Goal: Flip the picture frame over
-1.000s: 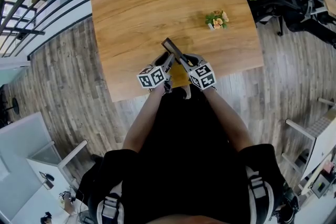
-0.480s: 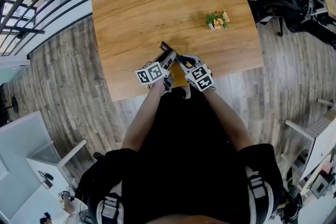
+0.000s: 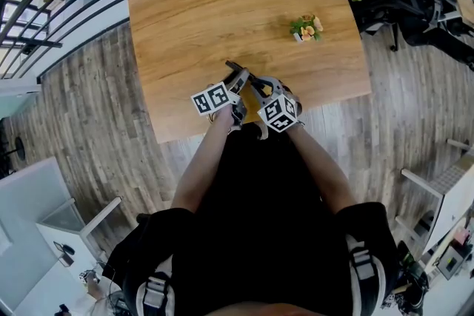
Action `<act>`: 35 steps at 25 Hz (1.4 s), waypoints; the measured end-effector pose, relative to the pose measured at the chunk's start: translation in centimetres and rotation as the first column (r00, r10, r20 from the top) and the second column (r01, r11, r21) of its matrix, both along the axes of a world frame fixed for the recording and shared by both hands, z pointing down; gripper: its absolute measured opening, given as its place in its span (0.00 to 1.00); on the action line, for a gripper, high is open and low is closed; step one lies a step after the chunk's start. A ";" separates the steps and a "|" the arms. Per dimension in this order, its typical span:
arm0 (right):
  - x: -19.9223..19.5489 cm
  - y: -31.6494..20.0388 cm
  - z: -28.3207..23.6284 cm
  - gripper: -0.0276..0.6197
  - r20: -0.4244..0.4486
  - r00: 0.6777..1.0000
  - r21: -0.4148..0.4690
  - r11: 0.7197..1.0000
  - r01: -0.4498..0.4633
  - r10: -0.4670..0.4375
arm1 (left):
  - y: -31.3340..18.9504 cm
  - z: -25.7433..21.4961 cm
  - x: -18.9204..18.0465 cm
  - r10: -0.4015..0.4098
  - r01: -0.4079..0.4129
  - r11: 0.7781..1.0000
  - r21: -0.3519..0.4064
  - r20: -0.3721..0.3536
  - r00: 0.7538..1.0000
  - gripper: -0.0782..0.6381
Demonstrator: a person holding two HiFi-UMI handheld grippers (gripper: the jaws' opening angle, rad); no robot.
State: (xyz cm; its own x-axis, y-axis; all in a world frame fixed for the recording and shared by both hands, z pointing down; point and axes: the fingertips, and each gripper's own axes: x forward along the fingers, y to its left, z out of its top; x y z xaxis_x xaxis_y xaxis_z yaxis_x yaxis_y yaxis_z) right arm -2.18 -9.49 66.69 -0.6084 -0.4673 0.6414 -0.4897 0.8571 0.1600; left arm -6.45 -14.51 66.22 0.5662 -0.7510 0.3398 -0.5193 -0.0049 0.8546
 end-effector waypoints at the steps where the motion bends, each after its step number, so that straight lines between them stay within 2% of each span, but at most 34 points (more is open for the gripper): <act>1: 0.0 -0.1 -0.1 0.16 -0.016 1.000 0.022 1.000 0.007 -0.006 | -0.1 0.0 0.0 -0.004 0.004 1.000 -0.006 0.000 1.000 0.38; 7: -0.1 -0.1 -0.2 0.16 -0.128 0.991 0.138 0.989 0.062 -0.044 | -0.3 0.3 -0.1 -0.009 0.009 1.000 -0.030 -0.001 1.000 0.37; 16: 0.1 -0.1 -0.2 0.16 -0.229 0.971 0.226 0.966 0.122 -0.069 | -0.5 0.7 -0.1 -0.038 0.035 0.997 -0.073 -0.042 0.998 0.34; 21: 0.5 -0.2 0.0 0.16 -0.299 0.952 0.287 0.945 0.157 -0.067 | -0.9 1.3 0.3 -0.074 0.063 0.992 -0.113 -0.094 0.993 0.34; 24: 0.5 -0.2 -0.2 0.17 -0.328 0.942 0.316 0.931 0.179 -0.070 | -1.0 1.2 0.3 -0.120 0.095 0.985 -0.147 -0.173 0.978 0.31; 27: 0.5 -0.1 -0.4 0.17 -0.336 0.939 0.333 0.923 0.193 -0.075 | -1.1 0.9 0.2 -0.157 0.120 0.981 -0.154 -0.252 0.955 0.28; 30: 0.5 -0.1 -0.7 0.18 -0.320 0.945 0.346 0.920 0.185 -0.070 | -1.1 0.4 0.1 -0.177 0.140 0.980 -0.142 -0.299 0.938 0.27; 35: 0.1 0.4 -0.9 0.23 -0.266 0.959 0.329 0.927 0.181 -0.093 | -1.3 -0.7 0.1 -0.151 0.129 0.988 -0.090 -0.315 0.937 0.25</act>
State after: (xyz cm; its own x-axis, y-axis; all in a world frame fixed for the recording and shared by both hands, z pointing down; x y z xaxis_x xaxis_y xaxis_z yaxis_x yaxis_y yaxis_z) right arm -2.05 -9.08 65.76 -0.5300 -0.6096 0.5895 -0.2797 0.7819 0.5571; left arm -6.38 -15.80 65.52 0.5441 -0.8121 0.2107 -0.2102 0.1112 0.9713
